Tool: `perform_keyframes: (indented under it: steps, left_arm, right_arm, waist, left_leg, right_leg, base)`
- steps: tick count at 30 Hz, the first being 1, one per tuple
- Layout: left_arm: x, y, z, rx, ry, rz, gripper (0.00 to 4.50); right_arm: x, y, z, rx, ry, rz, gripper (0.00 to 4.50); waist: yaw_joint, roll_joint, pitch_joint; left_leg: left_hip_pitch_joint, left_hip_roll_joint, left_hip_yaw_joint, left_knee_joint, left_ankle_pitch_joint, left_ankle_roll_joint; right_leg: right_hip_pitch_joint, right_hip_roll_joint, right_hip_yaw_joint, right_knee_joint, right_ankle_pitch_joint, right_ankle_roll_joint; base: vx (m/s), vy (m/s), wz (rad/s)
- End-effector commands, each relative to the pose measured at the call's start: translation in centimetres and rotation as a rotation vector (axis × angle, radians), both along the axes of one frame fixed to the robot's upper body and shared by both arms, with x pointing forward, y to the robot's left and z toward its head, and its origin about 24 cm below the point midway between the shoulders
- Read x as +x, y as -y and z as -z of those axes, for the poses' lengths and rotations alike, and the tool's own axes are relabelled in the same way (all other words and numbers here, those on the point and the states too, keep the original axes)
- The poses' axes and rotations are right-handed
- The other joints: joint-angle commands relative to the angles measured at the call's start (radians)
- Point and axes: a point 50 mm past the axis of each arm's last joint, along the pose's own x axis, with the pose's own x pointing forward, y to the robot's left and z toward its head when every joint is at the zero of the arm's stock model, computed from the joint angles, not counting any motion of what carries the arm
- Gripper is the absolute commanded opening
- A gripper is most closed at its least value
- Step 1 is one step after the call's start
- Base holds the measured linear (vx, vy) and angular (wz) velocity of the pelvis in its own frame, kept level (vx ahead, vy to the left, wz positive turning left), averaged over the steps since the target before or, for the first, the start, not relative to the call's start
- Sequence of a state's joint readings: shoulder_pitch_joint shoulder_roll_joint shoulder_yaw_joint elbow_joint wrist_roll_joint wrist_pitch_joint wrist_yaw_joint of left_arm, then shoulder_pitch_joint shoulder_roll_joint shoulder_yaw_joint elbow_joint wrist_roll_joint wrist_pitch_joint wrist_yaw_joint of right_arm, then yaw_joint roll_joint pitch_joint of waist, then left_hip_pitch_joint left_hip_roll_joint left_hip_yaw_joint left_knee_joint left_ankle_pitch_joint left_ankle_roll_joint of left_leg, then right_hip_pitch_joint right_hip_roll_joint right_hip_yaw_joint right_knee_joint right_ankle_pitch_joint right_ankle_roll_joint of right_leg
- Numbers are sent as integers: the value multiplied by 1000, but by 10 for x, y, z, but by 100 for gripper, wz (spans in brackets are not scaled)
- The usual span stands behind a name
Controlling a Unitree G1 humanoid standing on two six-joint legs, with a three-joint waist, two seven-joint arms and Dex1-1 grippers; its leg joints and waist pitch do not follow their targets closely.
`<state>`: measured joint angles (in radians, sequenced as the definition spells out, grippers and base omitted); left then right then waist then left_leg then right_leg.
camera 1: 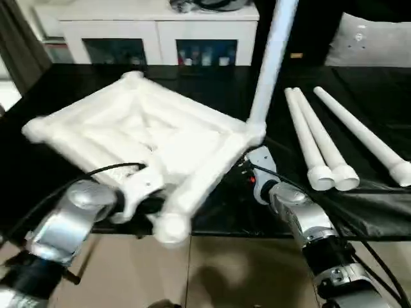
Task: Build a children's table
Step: Rotate table base, then pick table leg
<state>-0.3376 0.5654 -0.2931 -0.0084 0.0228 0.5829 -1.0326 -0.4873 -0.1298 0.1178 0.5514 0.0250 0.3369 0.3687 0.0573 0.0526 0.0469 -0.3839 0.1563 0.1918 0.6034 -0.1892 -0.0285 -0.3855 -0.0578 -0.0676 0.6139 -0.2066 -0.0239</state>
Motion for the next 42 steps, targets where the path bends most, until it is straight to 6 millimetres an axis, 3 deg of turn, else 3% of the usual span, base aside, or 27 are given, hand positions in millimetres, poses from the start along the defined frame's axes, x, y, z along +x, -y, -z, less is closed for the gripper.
perform_keyframes:
  steps: [1,2,3,5,6,7,8,9,10,12,17,18,20,28,33,35,38,42]
  left_arm:
    - [-2,22,-4,-81,-15,106,3]
    - [2,36,-5,-128,3,135,3]
    - [2,36,-5,-128,3,135,3]
    - [11,45,-3,-136,61,112,3]
    - [34,59,1,-118,198,6,3]
    - [42,62,3,-108,239,-50,3]
    - [50,65,4,-98,272,-103,3]
    - [53,65,4,-91,287,-123,3]
    - [59,67,5,-75,318,-164,3]
    - [62,72,4,-86,341,-198,3]
    - [58,80,3,-165,347,-177,3]
    - [56,81,5,-194,349,-170,22]
    - [54,79,5,-210,345,-166,33]
    - [30,62,-8,-290,305,-92,87]
    - [9,51,-13,-309,272,-28,125]
    - [4,50,-12,-306,252,-14,149]
    - [1,50,-11,-294,244,-14,167]
    - [1,50,-11,-279,258,-31,210]
  right_arm:
    - [5,-4,-6,-1,25,-1,450]
    - [7,1,-7,-10,36,23,450]
    - [7,1,-7,-10,36,23,450]
    - [9,5,-9,-22,46,48,450]
    - [12,16,-12,-52,69,112,450]
    - [14,21,-14,-64,80,143,450]
    - [15,26,-17,-77,92,178,450]
    - [16,28,-18,-82,99,193,450]
    - [17,35,-22,-101,119,235,450]
    - [20,47,-30,-133,150,310,450]
    - [28,66,-49,-157,190,432,450]
    - [30,74,-55,-186,174,485,450]
    - [32,78,-57,-209,143,499,450]
    - [44,95,-67,-199,28,544,450]
    - [50,103,-68,-216,-46,539,450]
    - [51,102,-66,-220,-75,519,450]
    - [51,102,-61,-238,-123,509,450]
    - [50,100,-56,-209,-180,512,450]
  waist:
    - [0,8,-65]
    - [-1,17,-64]
    - [-3,10,-65]
    - [0,8,-66]
    - [-3,11,-63]
    - [0,16,-65]
    - [3,12,-64]
    - [3,7,-64]
    - [2,13,-64]
    - [0,9,-66]
    - [-1,10,-72]
    - [-2,12,-72]
    - [-2,12,-71]
    - [2,15,-67]
    - [2,6,-65]
    - [2,9,-64]
    - [3,1,-62]
    - [4,4,-63]
  left_leg:
    - [19,76,-43,-78,-154,0]
    - [18,76,-43,-76,-143,5]
    - [21,75,-39,-73,-139,11]
    - [19,74,-38,-70,-133,22]
    - [16,74,-38,-70,-126,34]
    - [17,73,-40,-68,-130,28]
    - [27,72,-37,-66,-155,29]
    - [22,75,-39,-69,-167,26]
    - [11,74,-43,-71,-151,31]
    - [17,76,-44,-68,-149,31]
    - [12,72,-40,-58,-73,76]
    - [12,73,-40,-57,-64,87]
    - [14,73,-38,-58,-81,91]
    - [19,78,-36,-61,-113,49]
    - [18,77,-33,-60,-114,46]
    - [17,75,-31,-59,-114,48]
    - [19,73,-28,-58,-111,54]
    - [18,74,-30,-58,-113,47]
  right_leg:
    - [44,-103,62,-58,-29,-228]
    - [43,-102,62,-58,-15,-232]
    - [42,-99,61,-60,-1,-238]
    - [47,-100,61,-61,2,-241]
    - [45,-98,60,-66,2,-240]
    - [48,-98,58,-62,1,-238]
    - [44,-96,60,-72,-24,-230]
    - [51,-101,60,-70,-52,-228]
    - [56,-103,57,-69,-64,-219]
    - [54,-104,58,-70,-62,-217]
    - [53,-99,56,-62,12,-234]
    - [52,-99,55,-61,26,-240]
    - [49,-96,54,-63,13,-246]
    - [45,-97,55,-61,-43,-251]
    - [46,-98,55,-59,-61,-251]
    - [44,-95,55,-60,-72,-248]
    - [41,-92,55,-63,-88,-246]
    - [42,-93,54,-60,-94,-245]
  base:
    - [0,0,0]
    - [0,0,0]
    - [0,0,0]
    - [0,0,0]
    - [0,0,0]
    - [0,0,0]
    - [0,0,0]
    - [0,0,0]
    - [0,0,0]
    - [0,0,0]
    - [0,0,0]
    - [0,0,0]
    - [0,0,0]
    - [0,0,0]
    - [0,0,0]
    - [0,0,0]
    - [0,0,0]
    - [0,0,0]
